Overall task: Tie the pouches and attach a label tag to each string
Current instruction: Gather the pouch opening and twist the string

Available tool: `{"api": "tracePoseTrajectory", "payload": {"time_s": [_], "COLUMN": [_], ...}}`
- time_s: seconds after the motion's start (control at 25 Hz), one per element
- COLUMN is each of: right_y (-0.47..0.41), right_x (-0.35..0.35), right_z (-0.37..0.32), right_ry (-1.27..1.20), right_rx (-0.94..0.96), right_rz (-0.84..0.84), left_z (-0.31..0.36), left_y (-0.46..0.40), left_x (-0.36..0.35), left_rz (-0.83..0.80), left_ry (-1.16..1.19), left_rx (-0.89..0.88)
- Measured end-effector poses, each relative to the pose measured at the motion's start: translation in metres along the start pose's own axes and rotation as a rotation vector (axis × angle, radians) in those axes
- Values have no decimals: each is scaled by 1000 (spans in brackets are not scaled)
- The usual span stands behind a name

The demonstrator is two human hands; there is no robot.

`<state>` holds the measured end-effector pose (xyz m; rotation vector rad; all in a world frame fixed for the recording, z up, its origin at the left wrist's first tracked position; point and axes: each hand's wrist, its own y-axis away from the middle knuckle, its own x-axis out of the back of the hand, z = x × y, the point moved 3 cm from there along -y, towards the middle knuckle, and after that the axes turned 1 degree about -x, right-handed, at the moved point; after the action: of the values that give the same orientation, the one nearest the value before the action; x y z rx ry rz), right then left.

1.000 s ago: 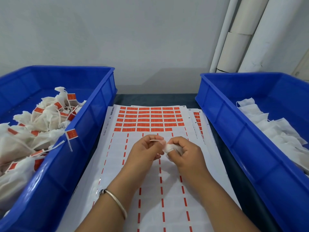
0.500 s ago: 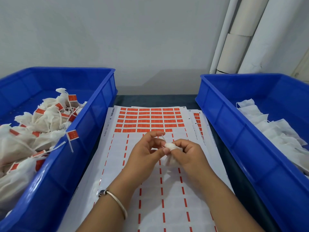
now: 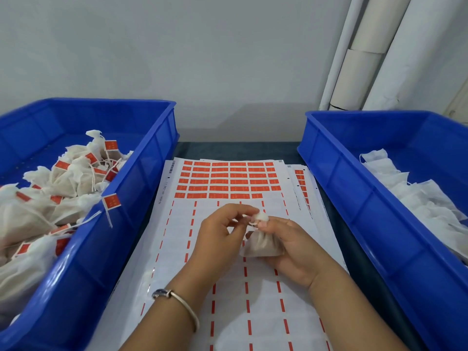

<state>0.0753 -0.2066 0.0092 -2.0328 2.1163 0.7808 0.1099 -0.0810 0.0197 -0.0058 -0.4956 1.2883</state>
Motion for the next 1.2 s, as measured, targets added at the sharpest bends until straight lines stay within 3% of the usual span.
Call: {"api": "tracePoseTrajectory", "payload": {"time_s": [0.16, 0.48, 0.8, 1.2], "right_y": [0, -1, -1, 0], "right_x": [2, 1, 2, 4], "right_z": [-3, -1, 0, 1], "right_ry": [-8, 63, 119, 247], "right_rx": [18, 0, -14, -50], "right_rz": [43, 96, 96, -28], "left_z": [3, -1, -3, -4], "left_y": [2, -3, -7, -9], "left_x": [0, 9, 10, 22], "left_rz": [-73, 99, 23, 171], "left_ry": [-117, -374, -416, -582], "left_rx": [-107, -186, -84, -18]}}
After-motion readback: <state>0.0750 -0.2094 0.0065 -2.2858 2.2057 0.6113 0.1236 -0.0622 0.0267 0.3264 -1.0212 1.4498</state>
